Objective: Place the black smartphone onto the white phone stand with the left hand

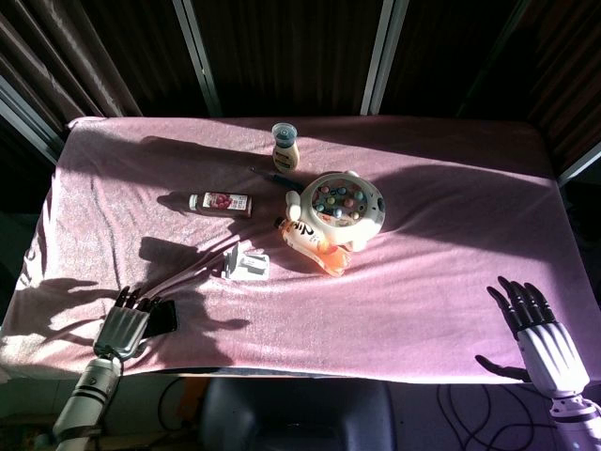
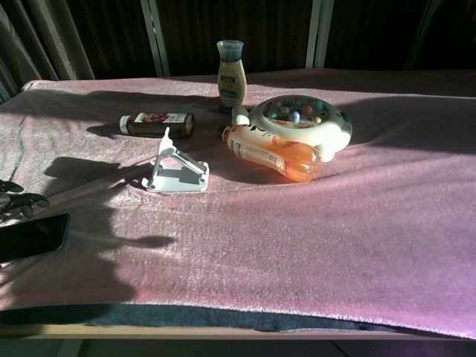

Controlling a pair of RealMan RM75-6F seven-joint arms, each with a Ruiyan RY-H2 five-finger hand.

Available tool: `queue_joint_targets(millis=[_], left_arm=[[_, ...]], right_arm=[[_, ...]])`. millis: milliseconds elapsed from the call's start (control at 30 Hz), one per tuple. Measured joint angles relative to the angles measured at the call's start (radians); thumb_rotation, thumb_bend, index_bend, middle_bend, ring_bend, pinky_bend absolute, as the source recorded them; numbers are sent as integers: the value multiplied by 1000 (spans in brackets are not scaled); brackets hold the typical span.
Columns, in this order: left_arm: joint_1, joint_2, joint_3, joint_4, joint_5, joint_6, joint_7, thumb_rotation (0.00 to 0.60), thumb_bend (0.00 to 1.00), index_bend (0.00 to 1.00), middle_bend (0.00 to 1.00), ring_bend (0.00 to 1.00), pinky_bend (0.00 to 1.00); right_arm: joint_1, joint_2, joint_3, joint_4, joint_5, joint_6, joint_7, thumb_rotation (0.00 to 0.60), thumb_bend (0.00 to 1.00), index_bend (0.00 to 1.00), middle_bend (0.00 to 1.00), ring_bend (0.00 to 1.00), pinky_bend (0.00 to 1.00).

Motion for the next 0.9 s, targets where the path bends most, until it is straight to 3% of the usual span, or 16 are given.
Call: queue_joint_targets(millis=[167, 667, 900], left_arm=[[-27, -47, -13, -28, -98, 44, 85, 600, 227, 167, 252, 69, 35], [-82, -76, -24, -17, -211, 70, 156, 600, 231, 189, 274, 83, 37], [-104, -78, -16, -13, -258, 72, 178, 600, 233, 255, 332, 114, 58]], right_arm=[[-1, 1, -1, 0, -3, 2, 0, 600, 186, 0, 0, 0, 0], [2, 6, -1, -3, -4, -1, 4, 600, 186, 0, 0, 0, 0], [1, 7, -2, -3, -5, 0, 9, 600, 187, 0, 0, 0, 0]])
